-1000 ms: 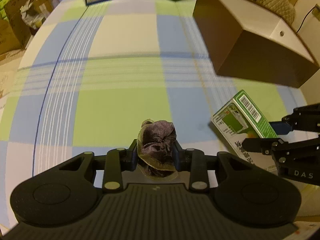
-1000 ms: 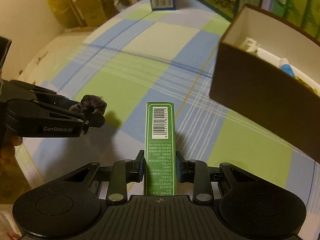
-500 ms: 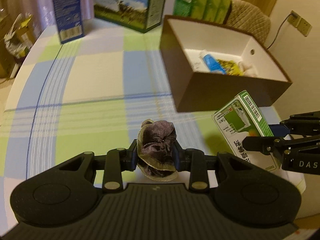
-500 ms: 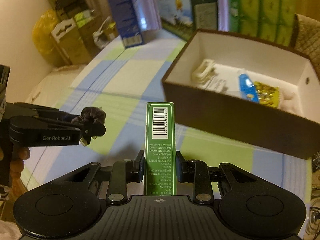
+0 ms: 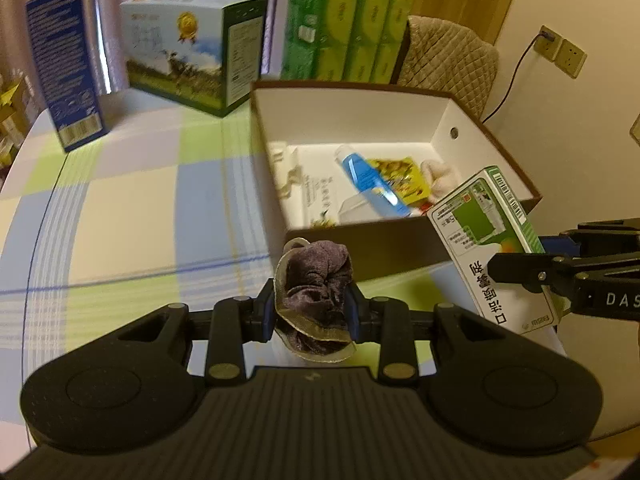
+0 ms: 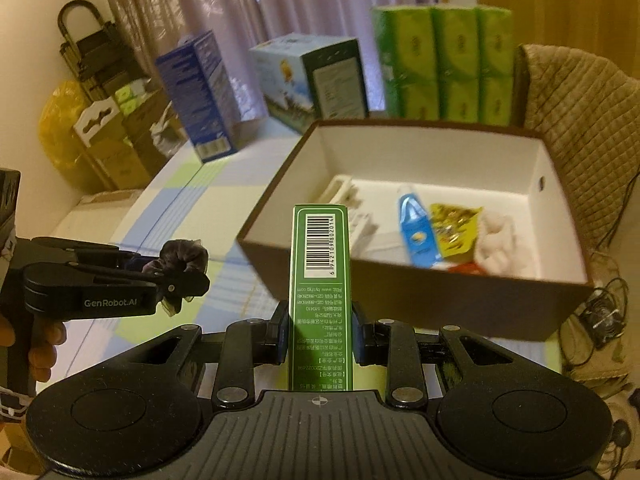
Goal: Organize objects
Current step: 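Carry the scrunchie and green box over the brown box with both tools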
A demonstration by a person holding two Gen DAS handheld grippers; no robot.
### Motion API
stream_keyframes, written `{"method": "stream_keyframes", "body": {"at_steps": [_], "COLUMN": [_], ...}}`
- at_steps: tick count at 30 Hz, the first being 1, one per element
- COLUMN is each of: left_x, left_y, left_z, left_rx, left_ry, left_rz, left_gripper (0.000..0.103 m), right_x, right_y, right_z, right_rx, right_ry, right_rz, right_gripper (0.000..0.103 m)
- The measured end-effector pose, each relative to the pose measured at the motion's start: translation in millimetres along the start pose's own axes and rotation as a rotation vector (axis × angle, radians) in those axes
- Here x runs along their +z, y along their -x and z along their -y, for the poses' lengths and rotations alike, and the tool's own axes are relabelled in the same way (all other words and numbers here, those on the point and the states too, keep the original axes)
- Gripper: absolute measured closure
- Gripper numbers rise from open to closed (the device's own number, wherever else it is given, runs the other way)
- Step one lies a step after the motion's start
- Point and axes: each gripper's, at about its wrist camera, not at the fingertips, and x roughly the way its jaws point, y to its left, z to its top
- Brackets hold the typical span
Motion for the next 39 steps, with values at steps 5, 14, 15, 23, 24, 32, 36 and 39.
{"method": "stream_keyframes", "body": {"at_steps": [5,14,15,23,24,32,36,39], "left_x": [19,58,63,101,105,130,138,142], "left_y": [-10,-37,-41,-77,-82,-128,-145,-158], "left_z": [17,42,44,56,57,55,55,55], "left_rx": [-0.009,-0.003,0.001,0.040,0.048,0.084,0.094,0.103], "left_ry": [-0.021,-0.058,-0.061,-0.075,-0.078,-0.073,-0.062,-0.061], "left_rz": [0.017,0.033,0.032,0.019,0.018,-0.034,-0.056,-0.073], "left_gripper": [0.074,0.074,0.074,0.074,0.074,0.074,0.074,0.074], "right_x": [12,42,46,82,86,107,110,113], "right_y": [10,15,15,-6,-10,-59,-85,-102], "right_z": [23,67,72,117,122,158,169,176], "right_rx": [-0.016,-0.045,-0.052,-0.123,-0.133,-0.205,-0.230,-0.239], "right_ry": [-0.007,-0.013,-0.012,-0.010,-0.011,-0.014,-0.005,0.001], "right_rz": [0.028,0.075,0.082,0.098,0.094,0.022,-0.021,-0.047], "right_gripper": [0.076,0.077,0.077,0.077,0.077,0.076,0.076,0.076]}}
